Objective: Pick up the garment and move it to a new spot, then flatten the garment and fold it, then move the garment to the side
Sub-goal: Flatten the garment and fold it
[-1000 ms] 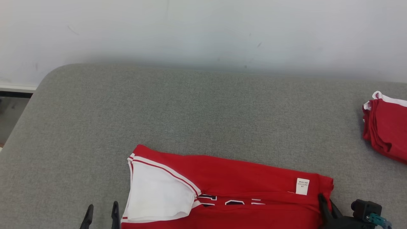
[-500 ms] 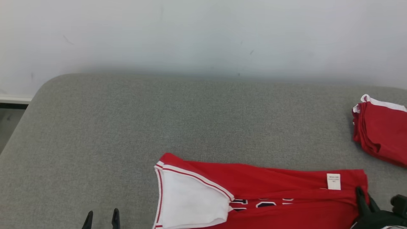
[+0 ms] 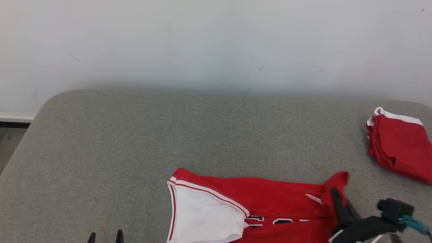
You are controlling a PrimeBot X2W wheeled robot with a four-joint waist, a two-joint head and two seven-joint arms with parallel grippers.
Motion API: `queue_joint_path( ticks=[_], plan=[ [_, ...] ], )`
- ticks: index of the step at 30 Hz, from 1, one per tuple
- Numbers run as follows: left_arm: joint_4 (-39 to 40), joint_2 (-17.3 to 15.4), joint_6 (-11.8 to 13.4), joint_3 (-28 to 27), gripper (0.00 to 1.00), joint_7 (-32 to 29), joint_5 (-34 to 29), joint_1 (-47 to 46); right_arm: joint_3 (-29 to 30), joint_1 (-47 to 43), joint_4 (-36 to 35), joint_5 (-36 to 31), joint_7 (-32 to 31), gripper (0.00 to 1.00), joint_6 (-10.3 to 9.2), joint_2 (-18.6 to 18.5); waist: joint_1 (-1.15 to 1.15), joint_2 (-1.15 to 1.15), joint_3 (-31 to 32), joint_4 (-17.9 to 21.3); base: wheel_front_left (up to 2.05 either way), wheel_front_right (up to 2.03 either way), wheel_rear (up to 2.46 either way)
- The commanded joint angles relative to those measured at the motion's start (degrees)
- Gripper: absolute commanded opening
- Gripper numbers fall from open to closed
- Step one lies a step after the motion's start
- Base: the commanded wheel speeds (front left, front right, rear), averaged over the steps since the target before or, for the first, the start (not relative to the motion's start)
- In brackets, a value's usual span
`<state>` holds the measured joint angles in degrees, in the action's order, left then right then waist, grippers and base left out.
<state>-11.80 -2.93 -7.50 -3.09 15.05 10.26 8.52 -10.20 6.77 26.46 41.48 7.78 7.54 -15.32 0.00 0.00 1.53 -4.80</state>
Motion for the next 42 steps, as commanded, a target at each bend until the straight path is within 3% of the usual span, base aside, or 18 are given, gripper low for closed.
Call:
queue_joint_path(
  ticks=[1, 6, 12, 18, 29, 38, 39, 40, 41, 42],
  plan=[
    [-0.02, 0.06, 0.05, 0.05, 1.00, 0.12, 0.22, 0.86, -0.46, -0.63, -1.26, 1.44, -0.63, 0.00, -0.13, 0.83, 0.00, 0.00, 0.11, -0.20, 0.00, 0.00, 0.00],
    [-0.75, 0.05, 0.05, 0.63, 1.00, 0.11, -0.19, 0.43, -3.77, -1.77, -9.50, 6.64, -5.60, 0.00, -0.13, 5.13, 0.00, 0.00, 0.38, -1.35, 0.00, 0.00, 0.00],
    [-1.73, 0.05, 0.05, 1.94, 1.00, 0.12, -0.20, -0.83, -8.02, 1.71, -11.54, 9.11, -7.11, 0.00, -0.13, 10.53, 0.00, 0.00, 0.37, -3.27, 0.00, 0.00, 0.00],
    [-2.88, 0.06, 0.05, 3.96, 1.00, 0.11, -0.30, -1.95, -14.24, 7.28, -6.61, 10.69, -4.82, 0.00, -0.13, 12.33, 0.00, 0.00, -0.01, -5.66, 0.00, 0.00, 0.00],
    [-4.72, 0.04, 0.05, 7.59, 1.00, 0.11, 0.47, -4.68, -31.61, 19.41, 8.45, 21.37, 4.09, 0.00, -0.05, 12.40, 0.00, 0.00, -1.32, -10.03, 0.00, 0.00, 0.00],
    [-5.33, 0.03, 0.05, 8.93, 1.00, 0.11, 1.81, -6.23, -37.77, 25.39, 19.61, 27.67, 7.38, 0.00, -0.05, 12.40, 0.00, 0.00, -2.03, -11.51, 0.00, 0.00, 0.00],
    [-5.39, 0.03, 0.05, 8.84, 1.00, 0.12, 1.86, -6.26, -37.76, 25.80, 20.02, 28.19, 7.41, 0.19, -0.05, 12.42, 0.00, 0.00, -2.00, -11.48, 0.00, 0.00, 0.00],
    [-5.41, 0.03, 0.05, 8.69, 1.00, 0.12, 1.78, -6.25, -37.60, 26.14, 20.14, 28.35, 7.41, 0.47, -0.05, 12.43, 0.00, 0.00, -1.98, -11.43, 0.00, 0.00, 0.00],
    [-5.41, 0.03, 0.05, 8.48, 1.00, 0.12, 1.61, -6.11, -37.17, 26.36, 20.07, 27.94, 7.42, 1.00, -0.05, 12.42, 0.00, 0.00, -1.83, -11.26, 0.00, 0.00, 0.00],
    [-5.41, 0.03, 0.05, 8.48, 1.00, 0.12, 1.61, -6.11, -37.17, 26.36, 20.07, 27.94, 7.42, 1.00, -0.05, 12.42, 0.00, 0.00, -1.83, -11.26, 0.00, 0.00, 0.00]
  ],
)
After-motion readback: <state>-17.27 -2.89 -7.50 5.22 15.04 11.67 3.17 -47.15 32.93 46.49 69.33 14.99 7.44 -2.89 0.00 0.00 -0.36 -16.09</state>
